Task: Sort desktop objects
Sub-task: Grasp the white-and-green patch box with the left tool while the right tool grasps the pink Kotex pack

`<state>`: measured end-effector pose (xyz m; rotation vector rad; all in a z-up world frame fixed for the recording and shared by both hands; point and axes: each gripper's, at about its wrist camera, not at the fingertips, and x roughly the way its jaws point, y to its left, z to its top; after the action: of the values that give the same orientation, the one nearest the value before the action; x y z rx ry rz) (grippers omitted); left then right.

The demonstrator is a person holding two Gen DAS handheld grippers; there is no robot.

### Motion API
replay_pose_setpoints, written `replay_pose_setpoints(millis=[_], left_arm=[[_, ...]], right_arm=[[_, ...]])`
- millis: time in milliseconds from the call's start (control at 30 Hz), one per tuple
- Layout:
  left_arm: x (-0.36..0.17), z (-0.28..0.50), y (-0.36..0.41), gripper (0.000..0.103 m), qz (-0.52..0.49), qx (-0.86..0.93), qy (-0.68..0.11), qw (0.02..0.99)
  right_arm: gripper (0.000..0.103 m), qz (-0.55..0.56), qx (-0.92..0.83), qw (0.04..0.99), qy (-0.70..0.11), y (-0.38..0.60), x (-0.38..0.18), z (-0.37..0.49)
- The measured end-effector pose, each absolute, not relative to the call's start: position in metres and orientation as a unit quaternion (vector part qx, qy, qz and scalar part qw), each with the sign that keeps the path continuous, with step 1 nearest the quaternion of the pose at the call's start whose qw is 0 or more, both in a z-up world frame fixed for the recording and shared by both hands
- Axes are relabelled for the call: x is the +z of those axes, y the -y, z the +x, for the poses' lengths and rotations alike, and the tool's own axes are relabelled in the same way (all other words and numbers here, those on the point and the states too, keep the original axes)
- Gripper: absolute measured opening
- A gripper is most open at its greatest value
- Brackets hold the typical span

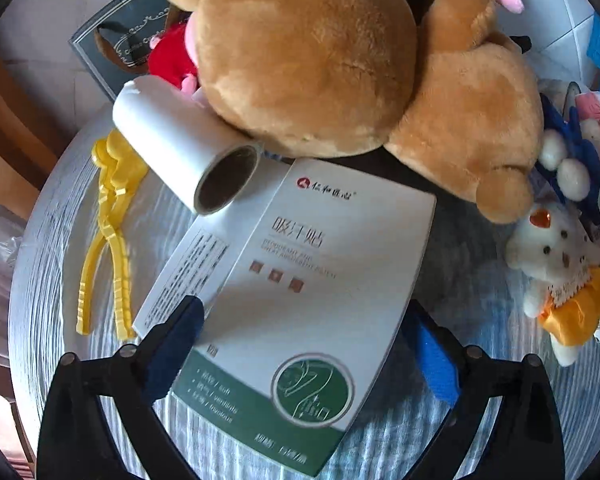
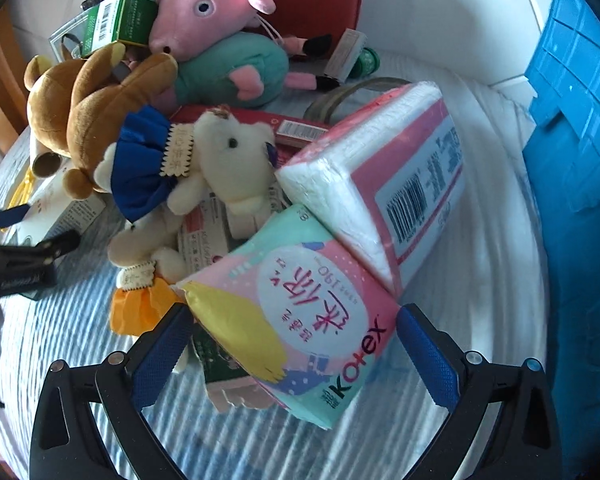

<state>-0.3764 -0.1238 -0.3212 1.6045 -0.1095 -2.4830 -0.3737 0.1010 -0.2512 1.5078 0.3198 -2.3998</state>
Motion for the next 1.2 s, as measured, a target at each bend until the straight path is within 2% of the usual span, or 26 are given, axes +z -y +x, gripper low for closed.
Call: replay_pose_setpoints(millis=[167,233,267,333,367,500,767,900,933,1000,1200], left_arm=[[-0.328,-0.342,0.137,0.094,0.569,-0.817,-0.041,0.085],[-0.328,-0.334,0.14,0.093,0.574,-0.813,-0.06,0.082],[-0.328,-0.332,0.139,0.093,0.575,-0.812,-0.058,0.082],[-0.322,-0.331,0.134,0.093,0.568,-0.818,-0.042,0.082],[-0.316,-0.332,0.131,0.093,0.561,-0.823,-0.034,0.082],[-0.302,-0.352,0.125,0.093,0.548,-0.833,-0.021,0.072],[-0.321,-0.379,0.126,0.094,0.572,-0.814,-0.057,0.082],[-0.317,-0.37,0.123,0.088,0.564,-0.82,-0.062,0.076],[-0.315,-0.366,0.121,0.084,0.562,-0.821,-0.063,0.072],[-0.31,-0.356,0.118,0.079,0.561,-0.822,-0.069,0.068],[-0.299,-0.317,0.103,0.078,0.561,-0.822,-0.084,0.055]], right_arm=[[0.083,0.537,-0.825,0.14,-0.11,-0.112,-0.255,-0.362],[0.082,0.54,-0.823,0.142,-0.101,-0.116,-0.254,-0.36],[0.083,0.54,-0.824,0.144,-0.094,-0.118,-0.252,-0.36],[0.093,0.537,-0.827,0.145,-0.078,-0.121,-0.249,-0.361],[0.102,0.533,-0.83,0.146,-0.074,-0.123,-0.246,-0.362],[0.103,0.524,-0.835,0.145,-0.085,-0.122,-0.242,-0.37],[0.103,0.534,-0.824,0.161,-0.103,-0.109,-0.256,-0.387],[0.103,0.527,-0.829,0.154,-0.109,-0.106,-0.26,-0.389],[0.101,0.524,-0.83,0.152,-0.113,-0.104,-0.259,-0.386],[0.087,0.518,-0.833,0.151,-0.121,-0.102,-0.257,-0.382],[0.081,0.521,-0.83,0.158,-0.122,-0.105,-0.251,-0.351]])
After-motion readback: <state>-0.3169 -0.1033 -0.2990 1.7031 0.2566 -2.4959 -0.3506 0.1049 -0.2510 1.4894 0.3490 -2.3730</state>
